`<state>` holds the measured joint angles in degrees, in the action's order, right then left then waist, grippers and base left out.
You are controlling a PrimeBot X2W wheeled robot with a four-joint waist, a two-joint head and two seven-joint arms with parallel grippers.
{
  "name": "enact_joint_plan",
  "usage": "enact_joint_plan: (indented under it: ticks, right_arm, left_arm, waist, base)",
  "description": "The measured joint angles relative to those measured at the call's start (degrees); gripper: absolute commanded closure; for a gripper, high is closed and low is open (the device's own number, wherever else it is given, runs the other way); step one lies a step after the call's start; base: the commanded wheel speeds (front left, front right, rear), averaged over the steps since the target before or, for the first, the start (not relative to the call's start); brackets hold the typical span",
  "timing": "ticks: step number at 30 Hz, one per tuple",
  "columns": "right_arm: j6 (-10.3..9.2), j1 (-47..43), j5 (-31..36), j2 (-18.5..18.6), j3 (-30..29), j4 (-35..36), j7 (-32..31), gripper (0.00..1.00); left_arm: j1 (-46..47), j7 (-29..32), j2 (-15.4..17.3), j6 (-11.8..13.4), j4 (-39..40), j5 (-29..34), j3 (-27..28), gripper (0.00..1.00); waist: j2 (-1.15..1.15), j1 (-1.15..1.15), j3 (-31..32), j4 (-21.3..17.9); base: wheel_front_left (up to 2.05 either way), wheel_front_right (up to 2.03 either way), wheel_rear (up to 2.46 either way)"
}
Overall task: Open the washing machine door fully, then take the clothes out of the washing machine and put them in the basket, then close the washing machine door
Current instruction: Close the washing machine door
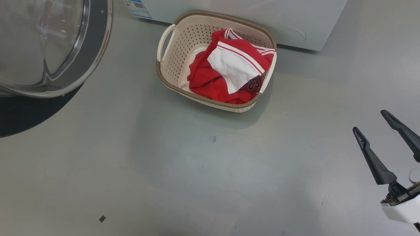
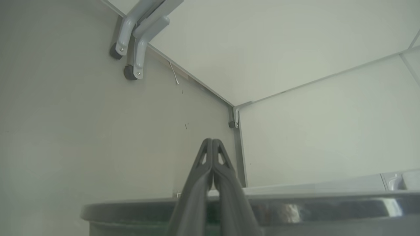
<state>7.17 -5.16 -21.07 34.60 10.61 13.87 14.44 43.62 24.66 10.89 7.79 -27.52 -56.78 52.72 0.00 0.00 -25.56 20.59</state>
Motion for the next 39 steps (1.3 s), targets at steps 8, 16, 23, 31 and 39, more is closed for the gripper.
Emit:
enact_joint_plan:
  ticks: [8,16,23,31,39]
  right_arm:
    - [0.0,-0.1,0.0,-0.3,-0.8,-0.1,0.0,0.0]
    - [0.0,-0.1,0.0,-0.9,-0.9,-0.1,0.0,0.0]
    - [0.0,0.0,0.0,-2.1,0.5,-0.3,0.0,0.0]
    - [0.0,0.5,0.0,-4.2,1.8,-1.3,0.0,0.0]
    - [0.0,1.3,0.0,-6.4,3.3,-2.1,0.0,0.0]
  left_arm:
    - [0.4,3.2,0.3,0.0,-0.1,-0.4,-0.5,1.0]
    - [0.2,8.3,-0.1,0.0,0.2,-2.0,-2.7,1.0]
    - [-1.4,11.6,-2.1,-0.6,0.6,-2.1,-4.8,1.0]
    - [-3.1,16.1,-4.1,-1.7,1.5,-3.3,-6.7,1.0]
    - [-6.1,22.6,-5.2,-4.1,2.7,-5.6,-9.0,1.0]
  waist:
    - [0.0,0.0,0.1,0.1]
    - [0.0,0.0,0.7,1.3]
    - [0.0,0.0,1.9,2.1]
    - [0.0,0.0,4.2,2.5]
    - [0.0,0.0,7.1,2.2]
  base:
    - [0.0,0.0,0.0]
    - [0.0,0.0,0.0]
    - [0.0,0.0,0.0]
    - [0.0,0.0,0.0]
    - [0.0,0.0,0.0]
